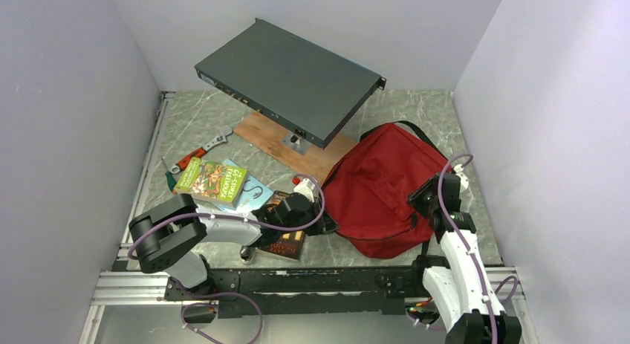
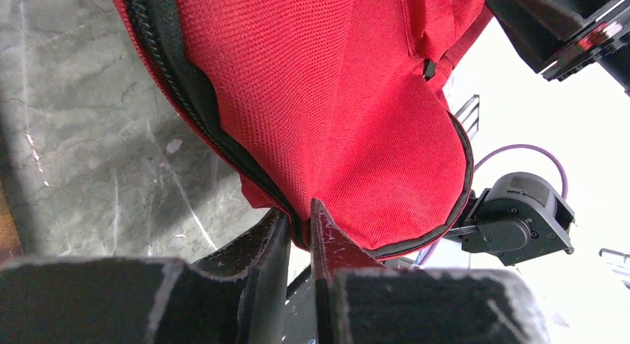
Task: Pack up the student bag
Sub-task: Adjust the student bag at the center of the board.
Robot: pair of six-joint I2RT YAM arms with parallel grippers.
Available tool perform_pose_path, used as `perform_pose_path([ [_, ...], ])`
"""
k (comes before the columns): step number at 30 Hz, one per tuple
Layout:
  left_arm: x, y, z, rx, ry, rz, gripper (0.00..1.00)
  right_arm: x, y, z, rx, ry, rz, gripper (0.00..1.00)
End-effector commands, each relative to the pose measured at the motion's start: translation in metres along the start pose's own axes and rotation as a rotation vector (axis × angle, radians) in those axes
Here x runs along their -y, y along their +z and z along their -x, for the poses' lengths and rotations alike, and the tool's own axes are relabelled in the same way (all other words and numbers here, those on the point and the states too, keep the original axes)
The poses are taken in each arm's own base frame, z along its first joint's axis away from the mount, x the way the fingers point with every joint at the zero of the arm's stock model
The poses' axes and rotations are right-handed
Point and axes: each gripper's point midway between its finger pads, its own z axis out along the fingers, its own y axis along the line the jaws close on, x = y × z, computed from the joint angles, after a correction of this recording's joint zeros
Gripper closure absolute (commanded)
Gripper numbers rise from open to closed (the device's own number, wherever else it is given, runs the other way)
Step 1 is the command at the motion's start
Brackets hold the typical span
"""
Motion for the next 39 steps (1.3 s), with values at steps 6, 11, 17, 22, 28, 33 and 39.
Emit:
perform_pose_path([
  [6,0.015,-0.005,-0.017,-0.059,0.075,-0.039,0.81,-0.028,-0.007,0.006,-0.015,-0.024,0.122,1.00],
  [11,0.022,-0.002,-0.024,-0.090,0.078,-0.068,0.89,-0.051,-0.028,0.007,0.006,-0.135,0.194,1.00],
  [17,0.033,0.002,-0.034,-0.120,0.137,-0.071,0.92,-0.128,-0.020,-0.009,-0.013,-0.190,0.453,1.00],
  [22,0.038,0.006,-0.044,-0.157,0.128,-0.093,0.95,-0.189,-0.013,-0.014,-0.103,-0.112,0.630,1.00],
  [28,0.036,-0.007,-0.043,-0.139,0.188,-0.095,0.94,-0.155,0.003,-0.009,-0.032,-0.161,0.503,1.00],
  [33,0.042,-0.036,-0.027,-0.044,0.283,-0.131,0.58,-0.131,-0.008,-0.012,-0.015,-0.175,0.450,1.00],
  [39,0.070,-0.078,0.007,0.182,0.516,-0.202,0.09,-0.111,-0.021,-0.023,-0.018,-0.221,0.454,1.00],
])
